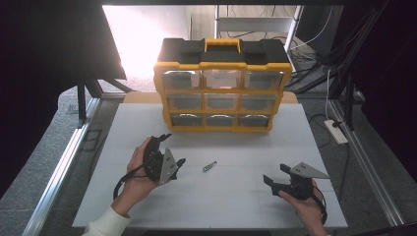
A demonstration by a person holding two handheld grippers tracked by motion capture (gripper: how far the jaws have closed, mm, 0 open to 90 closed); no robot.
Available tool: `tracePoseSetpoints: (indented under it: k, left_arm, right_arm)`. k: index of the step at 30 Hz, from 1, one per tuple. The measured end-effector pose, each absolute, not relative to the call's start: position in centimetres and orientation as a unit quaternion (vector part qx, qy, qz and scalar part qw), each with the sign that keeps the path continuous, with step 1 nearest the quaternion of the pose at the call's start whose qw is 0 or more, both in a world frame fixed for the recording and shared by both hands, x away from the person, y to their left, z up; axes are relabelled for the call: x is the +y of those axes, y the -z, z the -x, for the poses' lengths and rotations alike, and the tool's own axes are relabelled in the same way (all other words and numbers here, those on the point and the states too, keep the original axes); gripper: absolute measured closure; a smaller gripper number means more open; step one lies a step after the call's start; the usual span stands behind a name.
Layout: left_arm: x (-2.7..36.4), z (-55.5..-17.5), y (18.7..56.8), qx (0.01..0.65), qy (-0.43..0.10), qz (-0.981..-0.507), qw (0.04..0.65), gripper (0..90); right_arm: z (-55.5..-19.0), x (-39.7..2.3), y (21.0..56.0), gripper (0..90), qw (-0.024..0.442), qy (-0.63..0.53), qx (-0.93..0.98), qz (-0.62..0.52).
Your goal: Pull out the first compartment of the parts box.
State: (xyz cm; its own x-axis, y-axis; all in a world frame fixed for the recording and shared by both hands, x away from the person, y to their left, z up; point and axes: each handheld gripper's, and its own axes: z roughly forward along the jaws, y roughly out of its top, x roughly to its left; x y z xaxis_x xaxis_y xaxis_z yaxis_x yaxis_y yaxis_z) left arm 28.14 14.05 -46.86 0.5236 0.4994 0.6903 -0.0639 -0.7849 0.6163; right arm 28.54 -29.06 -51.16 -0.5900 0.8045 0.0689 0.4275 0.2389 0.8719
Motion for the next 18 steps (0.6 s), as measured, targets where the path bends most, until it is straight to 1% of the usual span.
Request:
tracePoseSetpoints:
  k: [18]
  left_arm:
    - [14.28,-28.75,46.74,0.121,-0.485,-0.817,0.287,9.0]
  right_arm:
    - [-28.54,-29.09,51.18,18.4,0.204,-0.464,0.761,-0.405]
